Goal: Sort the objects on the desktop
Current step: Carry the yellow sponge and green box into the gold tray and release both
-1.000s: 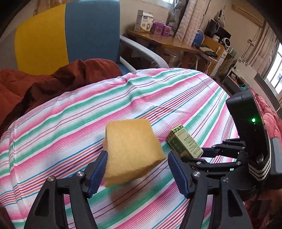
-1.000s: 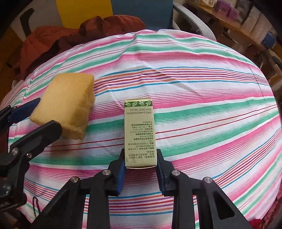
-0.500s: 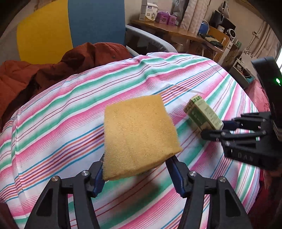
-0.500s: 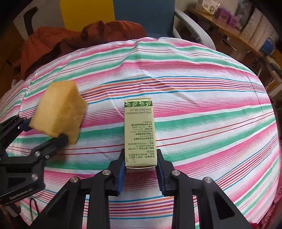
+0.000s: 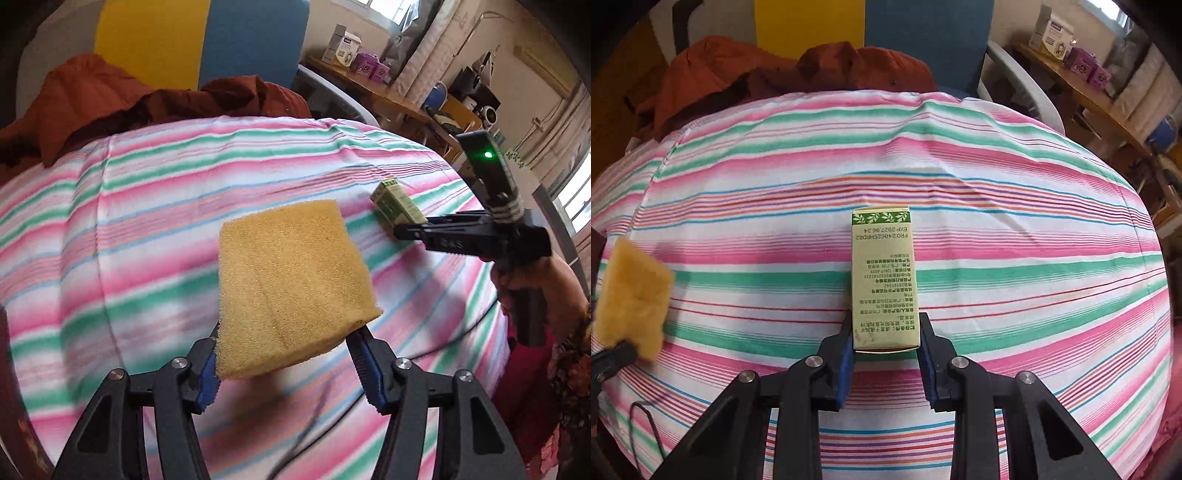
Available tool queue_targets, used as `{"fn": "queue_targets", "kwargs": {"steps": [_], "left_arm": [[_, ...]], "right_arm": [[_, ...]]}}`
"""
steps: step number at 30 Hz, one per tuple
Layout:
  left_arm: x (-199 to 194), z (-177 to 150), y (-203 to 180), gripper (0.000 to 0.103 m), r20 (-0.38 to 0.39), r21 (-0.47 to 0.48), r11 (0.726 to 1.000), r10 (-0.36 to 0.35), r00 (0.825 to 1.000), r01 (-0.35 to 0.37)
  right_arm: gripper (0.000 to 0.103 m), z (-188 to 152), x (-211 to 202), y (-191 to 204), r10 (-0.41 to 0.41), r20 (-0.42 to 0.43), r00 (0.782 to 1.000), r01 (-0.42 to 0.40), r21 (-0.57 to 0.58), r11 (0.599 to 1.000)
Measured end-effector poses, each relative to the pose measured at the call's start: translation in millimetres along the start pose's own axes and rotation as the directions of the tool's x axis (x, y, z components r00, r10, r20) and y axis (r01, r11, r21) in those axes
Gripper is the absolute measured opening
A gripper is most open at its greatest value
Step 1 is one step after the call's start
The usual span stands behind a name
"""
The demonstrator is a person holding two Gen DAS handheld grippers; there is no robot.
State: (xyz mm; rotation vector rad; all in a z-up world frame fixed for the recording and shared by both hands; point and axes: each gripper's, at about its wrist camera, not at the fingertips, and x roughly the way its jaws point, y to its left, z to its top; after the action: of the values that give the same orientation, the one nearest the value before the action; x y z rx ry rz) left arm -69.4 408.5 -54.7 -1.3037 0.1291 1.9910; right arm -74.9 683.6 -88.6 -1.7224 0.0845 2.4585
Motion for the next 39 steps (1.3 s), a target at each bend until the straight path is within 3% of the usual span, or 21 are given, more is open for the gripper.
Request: {"fn": "queue_targets", "kwargs": {"steps": [4, 12, 17, 22, 27, 34, 39], "left_arm": [[-17, -30, 5, 0.062, -0.005, -0.033, 0.998, -0.057, 0.998, 0.056], [-62, -73, 1, 0.062, 0.034, -0.006, 0.988, -0.152, 0.988, 0.152], [-106, -93, 9, 0.062, 0.094, 0.03, 0.982, -0.187, 0.978, 0.185], [-152, -115, 34, 0.062, 0.176, 0.056, 0.986, -0.164, 0.971, 0.157], [-191, -141, 77, 0.062, 0.251, 0.002, 0.994, -0.106, 0.962, 0.109], [-232, -168, 147, 0.062, 0.319, -0.13, 0.991, 0.051, 0.946, -0.009], [-231, -181, 181, 0.066, 0.283, -0.191, 0.98, 0.115, 0.952, -0.061]], "right_arm": [[0.031, -12, -4, 13, 0.012, -0.02, 1.0, -0.012, 0.016, 1.0], [0.031, -47, -19, 71, 0.034, -0.044, 0.998, -0.035, -0.015, 0.999], [0.031, -69, -47, 113, 0.107, 0.007, 0.994, -0.106, -0.008, 0.994], [0.031, -85, -91, 159, 0.227, 0.109, 0.968, -0.23, 0.018, 0.973], [0.031, -98, -123, 219, 0.329, 0.18, 0.927, -0.33, -0.025, 0.944], [0.031, -105, -143, 294, 0.457, 0.201, 0.866, -0.444, -0.111, 0.889], [0.031, -109, -142, 349, 0.516, 0.156, 0.842, -0.484, -0.199, 0.852]]}}
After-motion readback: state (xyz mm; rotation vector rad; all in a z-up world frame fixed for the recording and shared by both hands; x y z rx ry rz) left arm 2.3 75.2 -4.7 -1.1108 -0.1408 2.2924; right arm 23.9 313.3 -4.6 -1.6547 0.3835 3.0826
